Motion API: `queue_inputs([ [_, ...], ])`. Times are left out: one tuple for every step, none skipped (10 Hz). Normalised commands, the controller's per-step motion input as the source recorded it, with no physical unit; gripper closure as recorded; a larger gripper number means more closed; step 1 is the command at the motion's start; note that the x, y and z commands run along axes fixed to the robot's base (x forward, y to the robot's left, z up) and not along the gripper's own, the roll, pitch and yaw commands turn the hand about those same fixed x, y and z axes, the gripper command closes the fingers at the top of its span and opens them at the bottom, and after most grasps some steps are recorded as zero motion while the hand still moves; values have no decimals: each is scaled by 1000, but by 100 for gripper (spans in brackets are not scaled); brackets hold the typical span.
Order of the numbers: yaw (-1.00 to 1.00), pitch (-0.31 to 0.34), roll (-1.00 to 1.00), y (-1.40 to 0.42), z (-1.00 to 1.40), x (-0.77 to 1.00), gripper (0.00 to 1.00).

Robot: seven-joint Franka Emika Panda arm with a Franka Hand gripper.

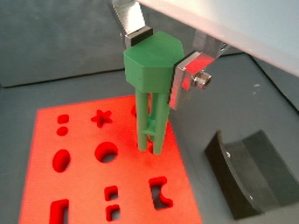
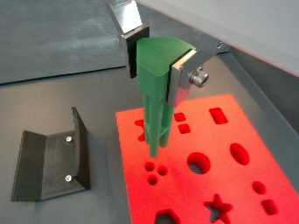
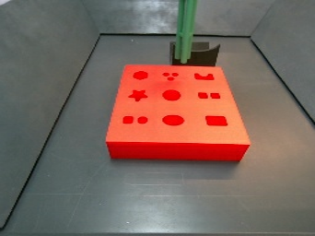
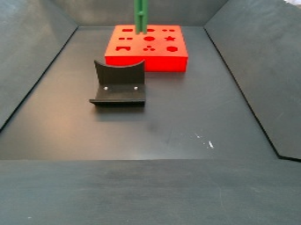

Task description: Insert the 3 prong object.

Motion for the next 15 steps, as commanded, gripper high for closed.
queue_inputs([
  [-440,0,209,-86,-143,40,100],
  [-283,0,151,-49,-120,-134,100],
  [-291,0,0,0,-174,-294,100],
  [-243,-3,0,0,-217,-394,100],
  [-180,-61,-83,0,-297,-311,100],
  [0,-91,-187,0,-223,0,100],
  [0,-106,-236,51,-257,0,100],
  [0,-110,-281,137,-226,6,100],
  [0,-51,-109,166,-111,-29,100],
  [49,-33,-66,109,0,-140,100],
  [191,-43,-39,0,0,-29,100],
  [223,-57,-31,-103,-11,0,100],
  [266,-63,-19,0,-106,11,100],
  [354,-81,-14,0,-129,17,100],
  [200,-71,-20,0,-106,0,100],
])
